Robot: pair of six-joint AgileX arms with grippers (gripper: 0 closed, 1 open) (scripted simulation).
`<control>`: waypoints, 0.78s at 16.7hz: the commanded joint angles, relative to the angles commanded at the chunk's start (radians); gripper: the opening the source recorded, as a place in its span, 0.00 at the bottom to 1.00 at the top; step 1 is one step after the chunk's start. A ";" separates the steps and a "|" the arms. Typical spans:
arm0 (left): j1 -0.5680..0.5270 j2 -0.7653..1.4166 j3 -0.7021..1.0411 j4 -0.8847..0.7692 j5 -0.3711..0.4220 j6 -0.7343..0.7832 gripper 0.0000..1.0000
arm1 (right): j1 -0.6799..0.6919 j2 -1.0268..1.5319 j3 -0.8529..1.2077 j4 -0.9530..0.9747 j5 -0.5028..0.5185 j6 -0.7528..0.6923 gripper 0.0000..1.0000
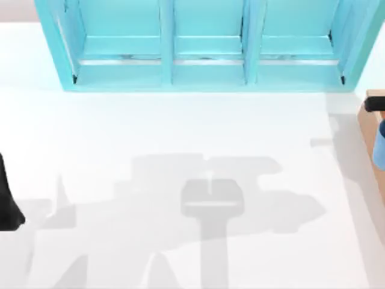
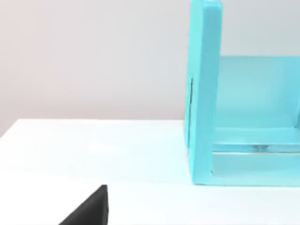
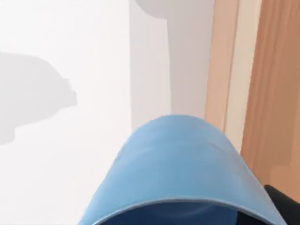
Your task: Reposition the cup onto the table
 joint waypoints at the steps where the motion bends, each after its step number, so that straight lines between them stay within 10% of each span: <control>1: 0.000 0.000 0.000 0.000 0.000 0.000 1.00 | 0.072 0.048 0.073 -0.021 0.002 0.066 0.00; 13: 0.000 0.000 0.000 0.000 0.000 0.000 1.00 | 0.725 0.643 0.983 -0.272 0.009 0.723 0.00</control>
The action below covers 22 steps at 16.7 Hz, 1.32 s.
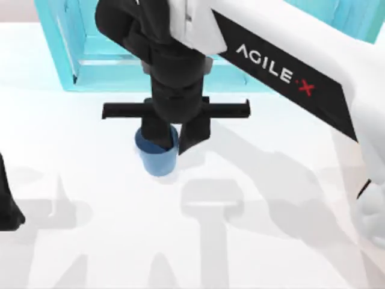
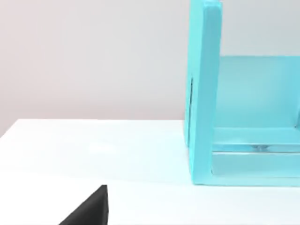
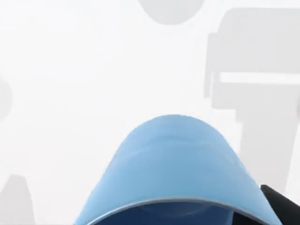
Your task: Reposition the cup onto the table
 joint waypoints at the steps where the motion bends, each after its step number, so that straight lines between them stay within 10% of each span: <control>1: 0.000 0.000 0.000 0.000 0.000 0.000 1.00 | 0.026 0.037 0.059 -0.013 -0.001 0.034 0.00; 12: 0.000 0.000 0.000 0.000 0.000 0.000 1.00 | 0.101 0.139 0.206 -0.042 -0.001 0.132 0.00; 22: 0.000 0.000 0.000 0.000 0.000 0.000 1.00 | 0.116 0.097 -0.123 0.244 0.002 0.143 0.00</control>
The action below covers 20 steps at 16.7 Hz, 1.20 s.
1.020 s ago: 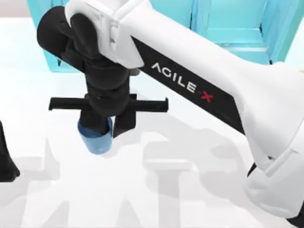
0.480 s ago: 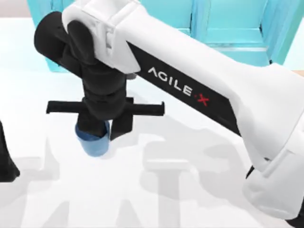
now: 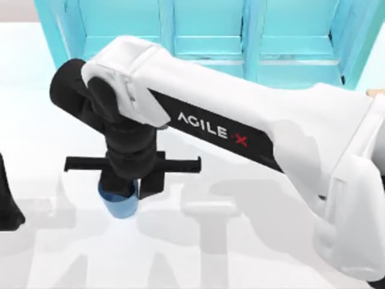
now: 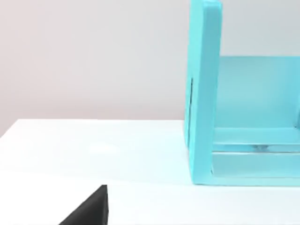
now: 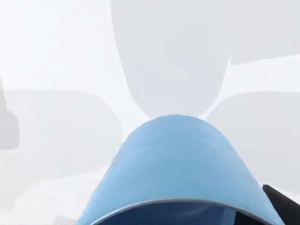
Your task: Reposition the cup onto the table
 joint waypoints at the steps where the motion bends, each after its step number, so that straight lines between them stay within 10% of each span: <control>1: 0.000 0.000 0.000 0.000 0.000 0.000 1.00 | 0.001 -0.001 -0.005 0.006 0.000 0.000 0.00; 4: 0.000 0.000 0.000 0.000 0.000 0.000 1.00 | 0.001 -0.001 -0.005 0.006 0.000 0.000 0.00; 17: 0.000 0.000 0.000 0.000 0.000 0.000 1.00 | 0.001 -0.001 -0.005 0.006 0.000 0.000 0.98; 20: 0.000 0.000 0.000 0.000 0.000 0.000 1.00 | 0.001 -0.001 -0.005 0.006 0.000 0.000 1.00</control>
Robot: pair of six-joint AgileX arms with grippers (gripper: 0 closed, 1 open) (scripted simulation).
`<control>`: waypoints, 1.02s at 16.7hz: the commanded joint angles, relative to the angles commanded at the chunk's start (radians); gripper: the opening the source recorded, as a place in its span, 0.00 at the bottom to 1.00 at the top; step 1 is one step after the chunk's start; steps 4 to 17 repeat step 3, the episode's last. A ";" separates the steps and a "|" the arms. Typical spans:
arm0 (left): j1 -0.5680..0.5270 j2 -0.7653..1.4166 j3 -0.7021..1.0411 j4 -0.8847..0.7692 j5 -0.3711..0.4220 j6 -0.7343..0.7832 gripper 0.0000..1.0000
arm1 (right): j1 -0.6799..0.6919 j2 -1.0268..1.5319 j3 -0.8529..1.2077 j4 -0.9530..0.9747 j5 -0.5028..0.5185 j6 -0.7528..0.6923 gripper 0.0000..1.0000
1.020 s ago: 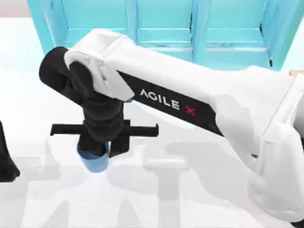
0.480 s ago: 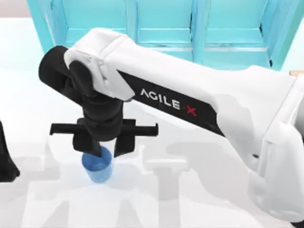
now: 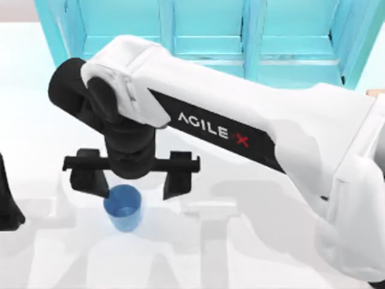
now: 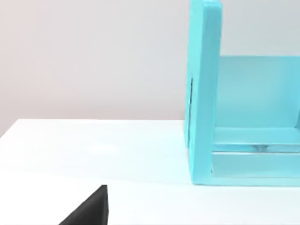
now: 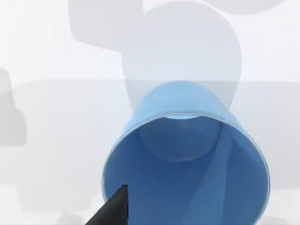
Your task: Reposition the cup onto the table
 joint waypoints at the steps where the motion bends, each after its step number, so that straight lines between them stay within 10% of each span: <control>1: 0.000 0.000 0.000 0.000 0.000 0.000 1.00 | 0.000 0.000 0.000 0.000 0.000 0.000 1.00; 17: 0.000 0.000 0.000 0.000 0.000 0.000 1.00 | 0.000 0.000 0.000 0.000 0.000 0.000 1.00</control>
